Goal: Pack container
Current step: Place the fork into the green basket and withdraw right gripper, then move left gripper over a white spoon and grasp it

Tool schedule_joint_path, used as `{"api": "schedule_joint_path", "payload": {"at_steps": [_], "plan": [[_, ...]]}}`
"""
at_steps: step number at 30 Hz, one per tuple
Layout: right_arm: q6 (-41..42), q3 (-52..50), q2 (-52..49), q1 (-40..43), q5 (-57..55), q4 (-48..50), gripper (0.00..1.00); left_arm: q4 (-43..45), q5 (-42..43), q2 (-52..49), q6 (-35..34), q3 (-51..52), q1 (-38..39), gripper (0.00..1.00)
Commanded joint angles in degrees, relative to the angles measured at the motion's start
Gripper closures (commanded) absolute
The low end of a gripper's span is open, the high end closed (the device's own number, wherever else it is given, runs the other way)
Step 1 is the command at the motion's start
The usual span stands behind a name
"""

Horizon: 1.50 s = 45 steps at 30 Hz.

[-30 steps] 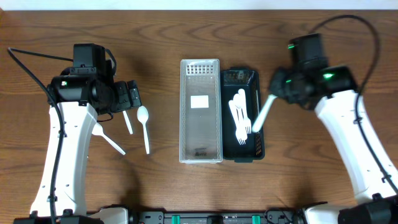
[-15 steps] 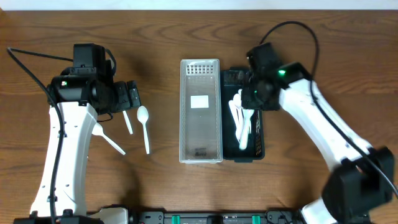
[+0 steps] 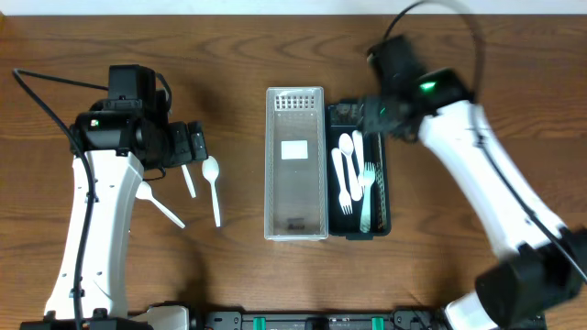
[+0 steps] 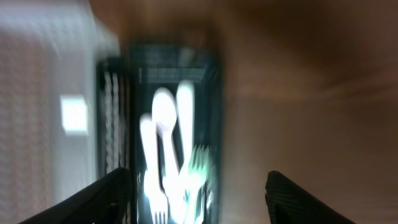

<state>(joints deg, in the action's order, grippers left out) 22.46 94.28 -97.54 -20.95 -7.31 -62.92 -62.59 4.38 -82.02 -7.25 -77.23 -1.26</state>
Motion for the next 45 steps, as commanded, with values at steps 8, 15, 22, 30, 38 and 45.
{"api": "schedule_joint_path", "payload": {"at_steps": [8,15,22,30,38,45], "plan": [[-4.6,2.8,5.3,15.9,-0.6,-6.7,0.18,-1.4,-0.5,-1.2,-1.7,0.3,4.1,0.02],[-8.5,-3.9,5.2,18.1,-0.9,-4.9,0.1,-0.7,1.4,-9.1,-2.1,2.8,4.2,0.02],[-8.9,-7.6,5.2,18.1,-1.1,-4.3,0.1,4.0,1.6,-17.4,-2.1,5.0,4.2,0.02],[-8.8,-7.8,5.2,18.1,-1.1,-4.1,0.11,8.7,1.7,-24.3,-2.0,5.0,4.2,0.02],[-8.8,-7.8,5.2,18.1,-1.1,-4.1,0.11,10.7,1.9,-30.4,-1.8,5.0,4.2,0.02],[-8.8,-7.8,5.2,18.1,-1.1,-3.9,0.11,11.0,1.8,-31.9,-1.8,5.0,4.2,0.02]]}}
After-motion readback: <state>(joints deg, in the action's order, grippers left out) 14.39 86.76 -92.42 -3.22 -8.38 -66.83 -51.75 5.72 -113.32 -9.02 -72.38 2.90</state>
